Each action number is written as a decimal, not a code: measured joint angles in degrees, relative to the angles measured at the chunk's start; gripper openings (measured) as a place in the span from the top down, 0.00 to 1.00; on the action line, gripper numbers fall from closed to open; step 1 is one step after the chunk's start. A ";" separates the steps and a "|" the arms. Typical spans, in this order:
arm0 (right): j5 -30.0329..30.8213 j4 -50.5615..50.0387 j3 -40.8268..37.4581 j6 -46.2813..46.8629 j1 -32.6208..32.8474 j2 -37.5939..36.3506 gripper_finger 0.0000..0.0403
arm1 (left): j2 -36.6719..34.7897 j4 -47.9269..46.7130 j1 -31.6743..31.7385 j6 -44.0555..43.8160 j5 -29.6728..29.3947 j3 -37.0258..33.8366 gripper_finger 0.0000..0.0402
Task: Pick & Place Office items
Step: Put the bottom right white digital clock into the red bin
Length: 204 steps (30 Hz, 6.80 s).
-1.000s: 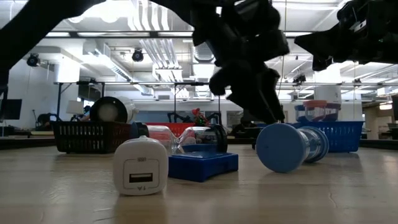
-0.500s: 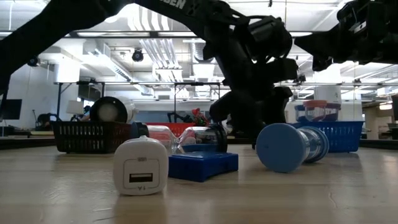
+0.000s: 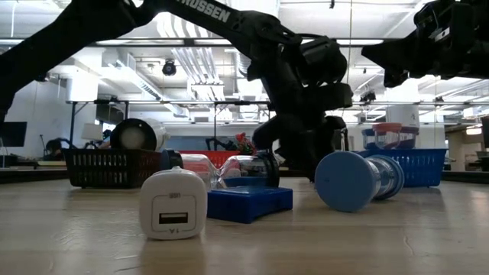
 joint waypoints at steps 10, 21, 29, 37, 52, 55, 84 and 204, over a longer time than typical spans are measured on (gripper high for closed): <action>0.00 -0.03 0.00 -0.04 0.00 0.00 0.98 | 0.02 0.30 -0.15 0.98 2.20 -0.02 0.54; 0.00 -1.31 0.00 -0.06 -0.01 -0.02 0.98 | -0.09 4.55 -0.39 -0.20 1.98 -3.35 0.53; 0.00 -1.29 0.00 -0.28 0.01 -0.09 0.98 | -0.23 5.74 -0.44 -0.97 1.80 -4.46 0.54; 0.00 -1.29 0.00 -0.43 0.02 -0.07 0.98 | -0.87 4.88 -0.48 -0.44 1.78 -4.53 0.62; 0.00 -1.26 0.02 -0.21 0.00 -0.09 0.98 | -21.93 -6.20 0.23 -6.04 10.61 -14.83 0.62; -0.02 -1.29 0.00 -0.15 0.02 -0.09 0.98 | -31.64 -1.08 0.33 -6.84 10.85 -25.08 0.62; 0.00 -0.78 0.00 0.57 0.02 -0.17 0.98 | -124.96 47.83 2.73 -45.82 -7.58 -105.03 0.62; 0.11 0.17 -0.02 0.88 0.01 -0.07 0.98 | -47.24 33.87 19.19 -43.85 -16.52 -69.42 0.62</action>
